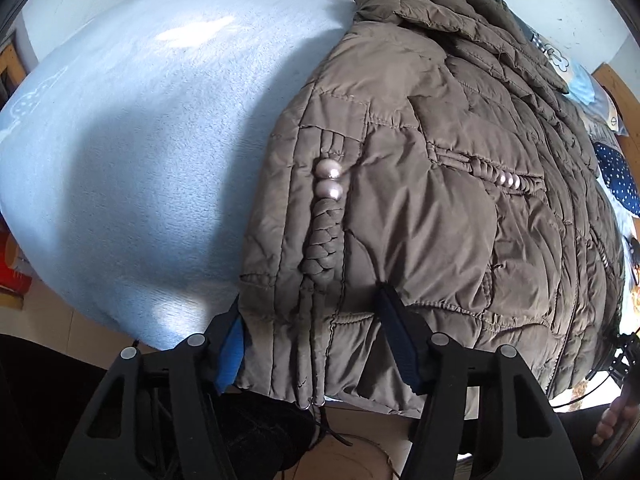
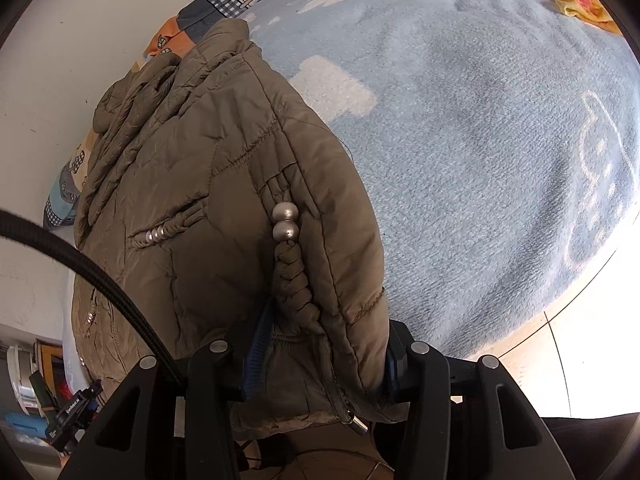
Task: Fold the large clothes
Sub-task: 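Grasp the jacket hem with the left tool beside the right tool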
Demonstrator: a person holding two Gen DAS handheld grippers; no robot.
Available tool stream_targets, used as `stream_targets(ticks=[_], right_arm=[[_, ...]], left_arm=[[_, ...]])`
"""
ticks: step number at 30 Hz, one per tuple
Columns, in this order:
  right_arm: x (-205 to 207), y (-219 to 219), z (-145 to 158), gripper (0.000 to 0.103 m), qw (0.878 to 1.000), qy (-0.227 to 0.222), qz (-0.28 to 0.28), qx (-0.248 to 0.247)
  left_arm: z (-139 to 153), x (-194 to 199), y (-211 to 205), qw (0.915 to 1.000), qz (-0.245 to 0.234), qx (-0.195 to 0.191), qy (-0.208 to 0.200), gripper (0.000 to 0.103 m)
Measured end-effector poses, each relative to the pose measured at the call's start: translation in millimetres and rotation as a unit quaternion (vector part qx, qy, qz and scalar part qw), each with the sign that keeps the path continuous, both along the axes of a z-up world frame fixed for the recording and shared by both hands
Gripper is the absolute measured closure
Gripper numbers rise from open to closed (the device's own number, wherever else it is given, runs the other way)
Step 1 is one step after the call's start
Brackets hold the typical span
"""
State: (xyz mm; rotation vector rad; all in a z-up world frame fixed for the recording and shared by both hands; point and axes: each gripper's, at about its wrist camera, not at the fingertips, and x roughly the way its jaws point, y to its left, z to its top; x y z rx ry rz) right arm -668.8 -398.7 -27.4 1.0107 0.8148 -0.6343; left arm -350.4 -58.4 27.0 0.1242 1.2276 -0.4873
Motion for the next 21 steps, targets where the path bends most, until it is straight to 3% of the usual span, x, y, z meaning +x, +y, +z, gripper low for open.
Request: stream_targets(ticks=[2, 5, 7, 11, 14, 15, 21], right_arm=[[0, -2, -2, 0.05, 1.0, -0.002, 0.001, 0.006], [2, -2, -1, 0.051, 1.0, 0.001, 0.007, 0.007], [6, 0, 2, 0.058, 1.0, 0.002, 0.015, 0.0], [11, 7, 7, 0.065, 0.999, 0.019, 0.034, -0.027], [12, 7, 5, 0.065, 0.999, 0.02, 0.032, -0.025], [13, 7, 4, 0.064, 0.999, 0.021, 0.032, -0.024], [19, 3, 0, 0.056, 0.999, 0.028, 0.029, -0.017]], left_arm=[[-3, 0, 0, 1.0, 0.005, -0.004, 0.002, 0.038], [-13, 5, 5, 0.9998, 0.019, 0.001, -0.004, 0.024], [-16, 8, 9, 0.9994, 0.034, 0.0, 0.001, 0.018], [-14, 5, 7, 0.9994, 0.033, 0.005, -0.006, 0.019], [-9, -2, 0, 0.9995, 0.018, 0.008, -0.024, 0.028], [-7, -5, -1, 0.9995, 0.012, 0.008, -0.03, 0.032], [-7, -8, -8, 0.9992, 0.008, 0.014, -0.038, 0.032]])
